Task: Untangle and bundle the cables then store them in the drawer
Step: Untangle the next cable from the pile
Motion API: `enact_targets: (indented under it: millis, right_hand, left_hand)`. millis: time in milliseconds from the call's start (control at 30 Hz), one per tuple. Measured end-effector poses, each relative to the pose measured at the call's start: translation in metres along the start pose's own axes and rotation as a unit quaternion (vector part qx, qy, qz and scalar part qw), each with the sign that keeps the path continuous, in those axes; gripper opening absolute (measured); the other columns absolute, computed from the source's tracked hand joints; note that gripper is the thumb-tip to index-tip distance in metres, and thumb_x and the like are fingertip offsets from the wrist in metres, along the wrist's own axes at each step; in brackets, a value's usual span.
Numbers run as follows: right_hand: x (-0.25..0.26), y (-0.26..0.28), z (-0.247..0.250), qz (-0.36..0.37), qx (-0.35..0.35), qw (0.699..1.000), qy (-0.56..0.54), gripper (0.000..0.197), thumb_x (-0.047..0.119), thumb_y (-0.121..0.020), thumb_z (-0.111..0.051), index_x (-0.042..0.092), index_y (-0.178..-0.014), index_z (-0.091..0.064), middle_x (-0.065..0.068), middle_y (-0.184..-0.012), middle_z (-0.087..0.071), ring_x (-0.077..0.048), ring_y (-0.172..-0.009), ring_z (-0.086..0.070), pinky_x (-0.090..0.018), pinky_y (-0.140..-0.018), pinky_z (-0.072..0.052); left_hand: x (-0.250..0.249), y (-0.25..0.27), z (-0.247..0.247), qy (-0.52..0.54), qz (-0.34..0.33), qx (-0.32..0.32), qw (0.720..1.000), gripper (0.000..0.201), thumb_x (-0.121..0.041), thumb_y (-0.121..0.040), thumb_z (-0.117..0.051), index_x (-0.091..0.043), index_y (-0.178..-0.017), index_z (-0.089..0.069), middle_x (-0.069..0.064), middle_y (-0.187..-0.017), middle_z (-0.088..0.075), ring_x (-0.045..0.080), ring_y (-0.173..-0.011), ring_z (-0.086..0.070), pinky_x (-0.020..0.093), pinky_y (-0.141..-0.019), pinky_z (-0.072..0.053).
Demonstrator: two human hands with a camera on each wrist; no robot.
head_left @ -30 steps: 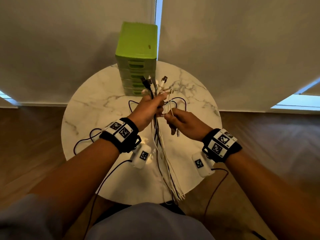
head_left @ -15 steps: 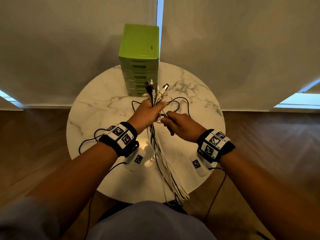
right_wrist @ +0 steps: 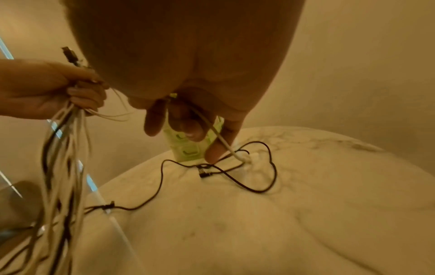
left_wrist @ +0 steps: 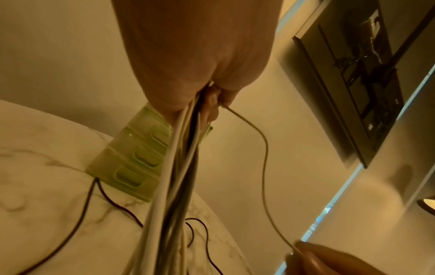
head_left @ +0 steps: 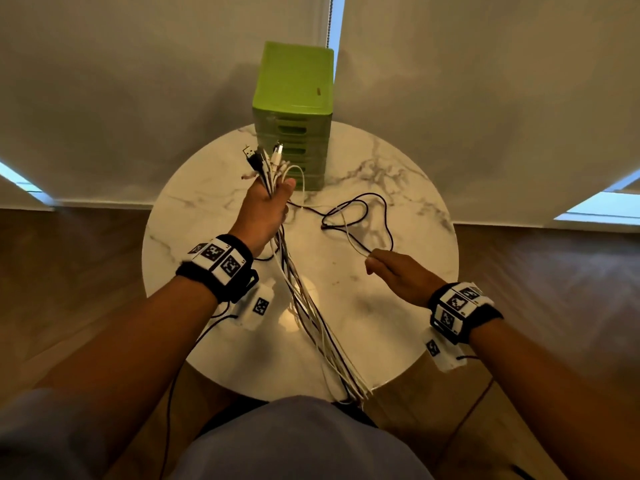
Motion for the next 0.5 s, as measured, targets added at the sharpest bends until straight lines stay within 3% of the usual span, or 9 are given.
enact_targets:
  millis: [133, 267, 400, 500]
  right_hand:
    - [0.009, -0.002, 0.004, -0.043, -0.029, 0.998, 0.033, 0.033, 0.033, -0.107, -0.036, 0.013, -0.106, -0.062, -0.003, -0.101, -0.066, -0.020, -0.091, -0.058, -0.030, -0.081, -0.041]
    - [-0.005, 0.024, 0.005, -0.099, -0.130, 0.986, -0.031, 0.025, 0.038, -0.106, -0.036, 0.017, -0.111, -0.048, -0.010, -0.078, -0.065, -0.031, -0.070, -0.060, -0.040, -0.067, -0.048]
    - [-0.028, 0.078, -0.003, -0.141, -0.195, 0.965, -0.104, 0.022, 0.038, -0.106, -0.037, 0.019, -0.104, -0.048, -0.006, -0.064, -0.063, -0.017, -0.057, -0.060, -0.037, -0.064, -0.051]
    - [-0.064, 0.118, -0.024, -0.186, -0.170, 0.959, -0.132, 0.021, 0.034, -0.106, -0.040, 0.026, -0.097, -0.057, 0.001, -0.072, -0.065, -0.014, -0.069, -0.064, -0.045, -0.078, -0.056]
  left_hand:
    - [-0.014, 0.015, -0.044, 0.020, 0.001, 0.102, 0.995, 0.023, -0.036, -0.102, -0.057, -0.024, -0.083, -0.059, -0.005, -0.061, -0.026, 0.012, -0.051, -0.024, 0.028, -0.049, -0.021]
    - [-0.029, 0.033, -0.097, 0.024, 0.011, 0.181, 0.983, 0.028, -0.036, -0.105, -0.051, -0.011, -0.094, -0.060, -0.007, -0.058, -0.029, 0.011, -0.051, -0.026, 0.025, -0.049, -0.023]
    - [-0.040, 0.045, -0.142, 0.030, 0.008, 0.214, 0.976, 0.027, -0.036, -0.104, -0.053, -0.014, -0.093, -0.063, -0.006, -0.058, -0.032, 0.009, -0.050, -0.030, 0.021, -0.049, -0.031]
    - [-0.036, 0.052, -0.170, 0.041, 0.007, 0.259, 0.965, 0.023, -0.028, -0.103, -0.058, -0.019, -0.082, -0.053, -0.009, -0.056, -0.027, 0.010, -0.048, -0.024, 0.023, -0.047, -0.025]
Point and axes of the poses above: each hand's wrist, its own y-axis away from the middle knuckle, its own z-axis out of the back of the hand, x = y × z, the point moved 1 cm from there along -y, towards the middle knuckle
